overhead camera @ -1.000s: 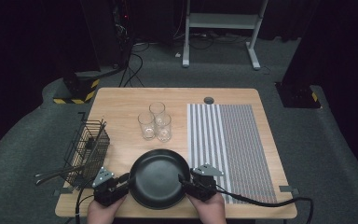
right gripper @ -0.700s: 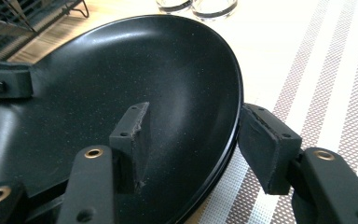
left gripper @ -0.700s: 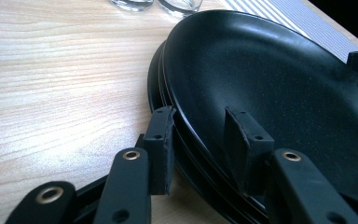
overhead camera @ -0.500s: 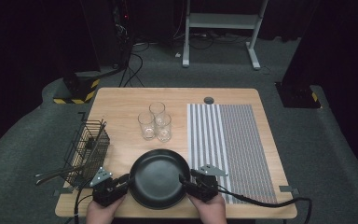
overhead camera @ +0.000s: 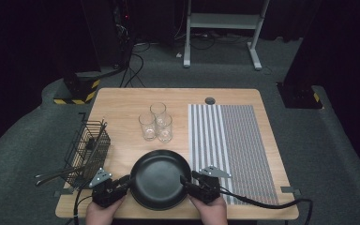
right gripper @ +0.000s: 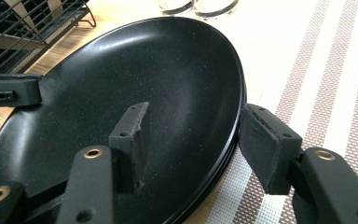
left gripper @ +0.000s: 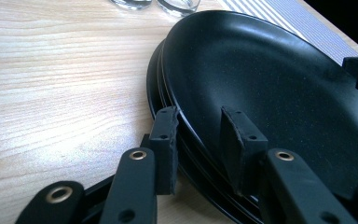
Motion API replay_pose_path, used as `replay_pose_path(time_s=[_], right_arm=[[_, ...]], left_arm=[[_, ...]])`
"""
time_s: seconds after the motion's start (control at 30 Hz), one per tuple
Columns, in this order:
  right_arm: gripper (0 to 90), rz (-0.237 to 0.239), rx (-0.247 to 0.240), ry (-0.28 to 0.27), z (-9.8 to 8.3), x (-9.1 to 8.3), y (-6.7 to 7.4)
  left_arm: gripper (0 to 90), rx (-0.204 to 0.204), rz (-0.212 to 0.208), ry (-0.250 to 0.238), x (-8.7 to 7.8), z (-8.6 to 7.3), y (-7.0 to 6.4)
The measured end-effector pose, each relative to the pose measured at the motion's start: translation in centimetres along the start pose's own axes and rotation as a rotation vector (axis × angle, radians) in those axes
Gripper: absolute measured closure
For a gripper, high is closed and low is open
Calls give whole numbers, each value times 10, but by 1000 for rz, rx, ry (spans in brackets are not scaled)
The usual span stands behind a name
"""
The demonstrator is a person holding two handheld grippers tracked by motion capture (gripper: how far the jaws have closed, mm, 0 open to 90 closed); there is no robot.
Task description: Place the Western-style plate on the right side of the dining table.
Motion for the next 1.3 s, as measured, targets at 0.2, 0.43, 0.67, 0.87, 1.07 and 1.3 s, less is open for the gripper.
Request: replay_pose_path(time_s=[0.2,0.43,0.67,0.87,1.07,1.3], right_arm=[[436,6,30,-2,0,0,0],[449,33,63,-10,-1,-1,-3],[461,65,99,-2,-1,-3,-6],[464,87,127,-5,0,-5,-7],[469,113,171,-2,0,-6,-10],[475,159,236,14,2,-7,-15]], left_arm=[[670,0,1,0,0,0,0],[676,0,0,1,0,0,0],[678,2,1,3,-1,0,0],[676,5,1,4,-1,0,0],[676,7,0,5,-1,0,0],[689,2,0,6,-1,1,0]])
Point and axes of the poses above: each handheld gripper's, and its own axes: x roughly forward along the jaws, z roughly out of its top, y roughly to its left, the point moved 4 cm from there along x, roughly forward along the jaws, and after that the axes turned 1 degree about y, right-handed, at the moved point
